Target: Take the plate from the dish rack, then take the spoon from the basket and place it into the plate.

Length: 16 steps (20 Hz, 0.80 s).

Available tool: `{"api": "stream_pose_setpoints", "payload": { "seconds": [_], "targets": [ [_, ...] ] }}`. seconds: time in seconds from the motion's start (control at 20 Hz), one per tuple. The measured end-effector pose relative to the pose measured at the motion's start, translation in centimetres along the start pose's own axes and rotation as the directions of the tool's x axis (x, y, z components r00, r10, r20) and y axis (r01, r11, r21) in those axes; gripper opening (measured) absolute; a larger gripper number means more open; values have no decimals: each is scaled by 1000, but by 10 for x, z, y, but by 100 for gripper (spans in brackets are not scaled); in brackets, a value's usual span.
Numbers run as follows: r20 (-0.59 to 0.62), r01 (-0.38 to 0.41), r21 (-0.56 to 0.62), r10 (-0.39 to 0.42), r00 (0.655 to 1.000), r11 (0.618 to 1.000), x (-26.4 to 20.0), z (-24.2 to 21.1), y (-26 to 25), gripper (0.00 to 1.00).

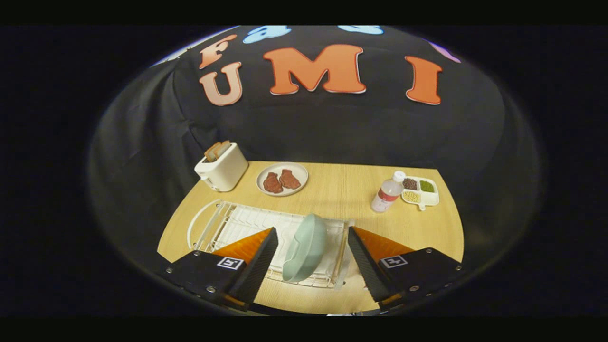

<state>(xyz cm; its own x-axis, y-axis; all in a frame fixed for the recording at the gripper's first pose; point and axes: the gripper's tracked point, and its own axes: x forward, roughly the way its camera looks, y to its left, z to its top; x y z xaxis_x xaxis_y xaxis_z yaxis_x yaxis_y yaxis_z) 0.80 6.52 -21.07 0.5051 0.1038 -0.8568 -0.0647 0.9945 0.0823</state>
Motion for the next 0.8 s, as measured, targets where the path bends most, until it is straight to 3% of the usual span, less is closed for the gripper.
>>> {"api": "stream_pose_setpoints", "payload": {
  "seconds": [0.45,0.8],
  "targets": [
    [-201,69,6,-66,977,998,59,-38,-7,86],
    [-315,95,-22,-97,944,995,86,-68,8,58]
  ]
}}
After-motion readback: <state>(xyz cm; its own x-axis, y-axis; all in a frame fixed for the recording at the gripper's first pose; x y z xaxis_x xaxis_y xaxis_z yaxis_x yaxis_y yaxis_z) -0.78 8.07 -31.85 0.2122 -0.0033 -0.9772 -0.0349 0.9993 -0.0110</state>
